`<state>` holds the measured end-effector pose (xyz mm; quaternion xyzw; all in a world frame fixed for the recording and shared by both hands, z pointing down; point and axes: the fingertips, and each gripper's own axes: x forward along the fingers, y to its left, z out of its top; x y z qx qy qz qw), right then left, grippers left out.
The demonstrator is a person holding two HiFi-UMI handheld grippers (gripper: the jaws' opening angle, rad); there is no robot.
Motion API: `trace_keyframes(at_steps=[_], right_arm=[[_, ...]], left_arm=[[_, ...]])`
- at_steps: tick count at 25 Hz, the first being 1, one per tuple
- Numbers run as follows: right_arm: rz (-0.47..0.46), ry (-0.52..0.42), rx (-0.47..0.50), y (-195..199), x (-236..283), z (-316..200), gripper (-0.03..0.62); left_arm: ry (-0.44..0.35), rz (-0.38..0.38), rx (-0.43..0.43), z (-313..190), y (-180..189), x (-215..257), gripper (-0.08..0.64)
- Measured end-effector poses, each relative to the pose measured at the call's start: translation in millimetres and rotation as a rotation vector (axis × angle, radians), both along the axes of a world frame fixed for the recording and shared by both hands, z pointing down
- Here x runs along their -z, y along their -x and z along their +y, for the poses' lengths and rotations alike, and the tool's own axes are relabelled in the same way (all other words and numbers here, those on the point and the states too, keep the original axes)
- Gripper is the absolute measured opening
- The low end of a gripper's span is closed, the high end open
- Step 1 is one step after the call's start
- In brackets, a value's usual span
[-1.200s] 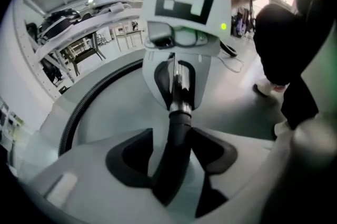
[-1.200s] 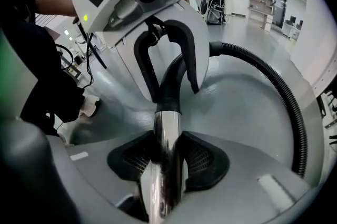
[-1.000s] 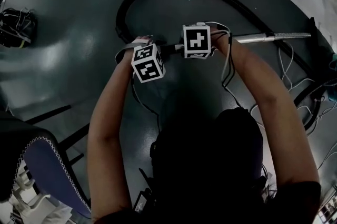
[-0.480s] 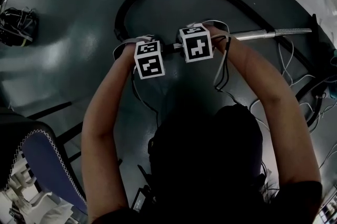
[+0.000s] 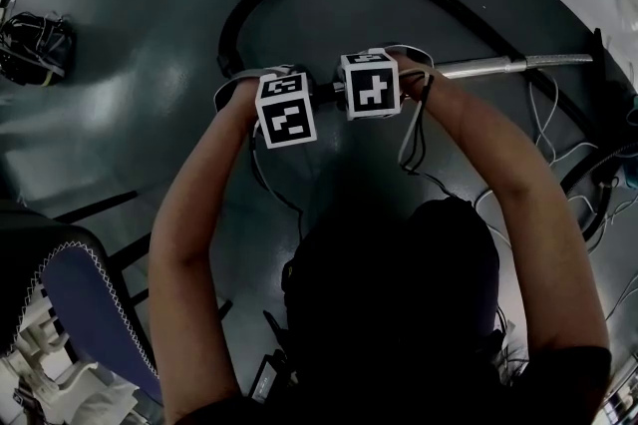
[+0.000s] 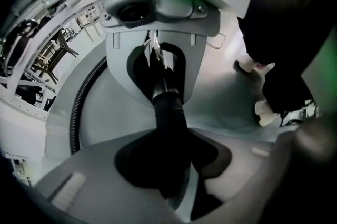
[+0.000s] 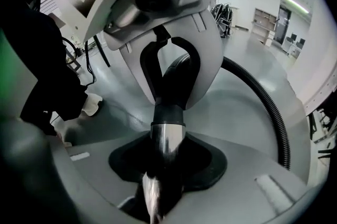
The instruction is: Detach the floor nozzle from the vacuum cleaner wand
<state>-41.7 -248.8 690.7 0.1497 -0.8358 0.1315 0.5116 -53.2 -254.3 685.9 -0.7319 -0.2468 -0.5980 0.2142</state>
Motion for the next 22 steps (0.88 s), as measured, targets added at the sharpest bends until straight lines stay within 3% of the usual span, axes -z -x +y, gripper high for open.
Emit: trace_keyframes(at_steps=[5, 10, 12, 15, 19, 22], right_arm=[[-0.025, -0.078, 0.009, 3, 4, 4, 0.140], [0.021, -0.161, 0.030, 1, 7, 1, 0.137], [0.028, -0.162, 0.016, -3, 7, 0, 0.133], [-0.008, -0.081, -0.001, -5, 8, 4, 0.133], [-0.064, 0.020, -0.021, -6, 15, 6, 0.133], [-0.057, -0.039, -0.010, -4, 19, 4, 0.133]], left_arm=[[0.082, -0.025, 0.008, 9, 5, 5, 0.137], [0.150, -0.050, 0.016, 10, 4, 12, 0.138], [0.114, -0.008, 0.008, 8, 1, 14, 0.138], [0.046, 0.096, -0.010, 7, -3, 16, 0.138], [-0.111, 0.233, -0.057, -1, -6, 18, 0.132], [-0.110, 0.235, -0.059, -2, -4, 20, 0.129]])
